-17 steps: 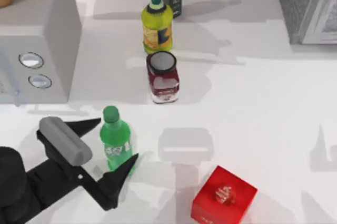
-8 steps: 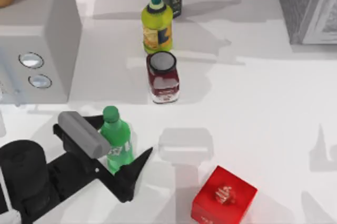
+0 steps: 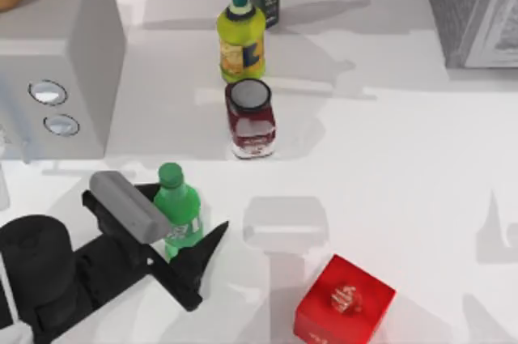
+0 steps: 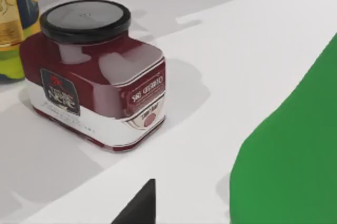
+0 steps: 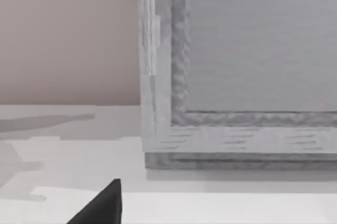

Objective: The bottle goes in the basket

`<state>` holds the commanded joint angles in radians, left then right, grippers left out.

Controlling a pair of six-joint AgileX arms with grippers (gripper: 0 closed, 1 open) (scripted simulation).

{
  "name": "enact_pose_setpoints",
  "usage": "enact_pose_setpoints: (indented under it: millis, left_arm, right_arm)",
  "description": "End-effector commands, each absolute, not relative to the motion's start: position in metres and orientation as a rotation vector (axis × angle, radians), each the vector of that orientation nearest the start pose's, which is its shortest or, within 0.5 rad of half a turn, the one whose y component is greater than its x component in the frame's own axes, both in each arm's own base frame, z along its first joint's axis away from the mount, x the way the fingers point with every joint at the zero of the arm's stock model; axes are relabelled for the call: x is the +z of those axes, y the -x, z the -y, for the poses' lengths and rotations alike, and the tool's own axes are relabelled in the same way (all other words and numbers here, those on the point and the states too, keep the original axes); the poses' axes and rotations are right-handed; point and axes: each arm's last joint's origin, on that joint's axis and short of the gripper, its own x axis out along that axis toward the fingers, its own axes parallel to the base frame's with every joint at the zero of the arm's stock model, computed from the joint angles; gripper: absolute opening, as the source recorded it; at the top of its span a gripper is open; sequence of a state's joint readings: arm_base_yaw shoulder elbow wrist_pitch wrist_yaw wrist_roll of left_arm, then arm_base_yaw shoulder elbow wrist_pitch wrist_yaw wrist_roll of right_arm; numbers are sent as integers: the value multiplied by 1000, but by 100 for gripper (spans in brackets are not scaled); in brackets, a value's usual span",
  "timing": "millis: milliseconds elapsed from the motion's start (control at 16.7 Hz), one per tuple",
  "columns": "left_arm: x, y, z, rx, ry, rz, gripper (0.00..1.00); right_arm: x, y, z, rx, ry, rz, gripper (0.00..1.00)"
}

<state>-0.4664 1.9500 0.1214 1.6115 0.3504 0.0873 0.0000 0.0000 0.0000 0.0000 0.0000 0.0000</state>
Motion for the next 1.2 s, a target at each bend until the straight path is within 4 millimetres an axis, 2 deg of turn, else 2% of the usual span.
enact_pose_setpoints:
  millis: [480,1200]
  left_arm:
    - [71,-186,105,-803,-81,-189,2]
    - [70,-184,105,-799,-81,-214,0]
  right_arm:
    - [160,-106,1,0,0,0,100]
    - [160,-106,1,0,0,0,100]
